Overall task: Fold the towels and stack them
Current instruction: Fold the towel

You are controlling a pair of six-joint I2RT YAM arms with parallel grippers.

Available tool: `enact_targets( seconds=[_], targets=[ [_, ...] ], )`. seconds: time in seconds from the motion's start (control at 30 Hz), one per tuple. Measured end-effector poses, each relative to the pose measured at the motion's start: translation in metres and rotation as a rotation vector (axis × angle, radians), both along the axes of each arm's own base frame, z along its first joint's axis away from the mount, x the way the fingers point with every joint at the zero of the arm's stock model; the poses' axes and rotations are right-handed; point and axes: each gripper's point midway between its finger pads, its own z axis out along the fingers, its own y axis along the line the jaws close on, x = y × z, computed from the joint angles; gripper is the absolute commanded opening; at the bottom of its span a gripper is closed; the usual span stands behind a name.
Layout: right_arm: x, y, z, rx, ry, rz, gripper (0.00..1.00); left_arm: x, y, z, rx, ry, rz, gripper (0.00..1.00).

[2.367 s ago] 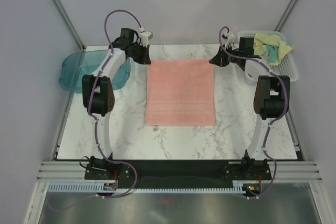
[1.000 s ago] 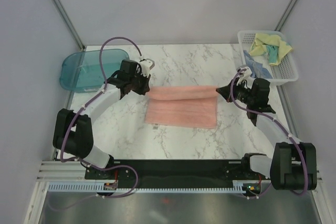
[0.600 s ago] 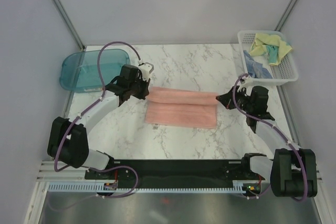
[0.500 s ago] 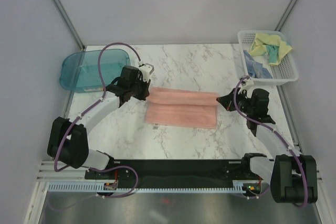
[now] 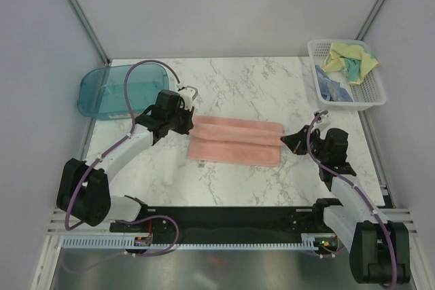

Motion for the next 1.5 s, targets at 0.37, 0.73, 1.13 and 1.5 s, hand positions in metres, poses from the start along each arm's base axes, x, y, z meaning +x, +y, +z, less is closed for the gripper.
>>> enact_targets(
  seconds=[0.37, 0.73, 1.13, 1.5],
  targets=[
    [-0.014, 0.002, -0.014, 0.06, 0.057, -0.045, 0.0, -0.007, -0.001, -0.008, 0.001, 0.033, 0.024, 0.02],
    [-0.027, 0.004, -0.028, 0.088, 0.11, -0.065, 0.23, -0.021, 0.0, -0.023, 0.043, 0.075, 0.037, 0.08],
    [-0.038, -0.006, -0.038, 0.069, 0.152, -0.134, 0.45, -0.036, 0.017, -0.035, 0.181, 0.103, 0.125, 0.51],
    [-0.004, -0.028, 0.03, 0.063, 0.113, -0.294, 0.3, -0.041, 0.014, 0.014, 0.032, 0.021, 0.193, 0.6]
  ],
)
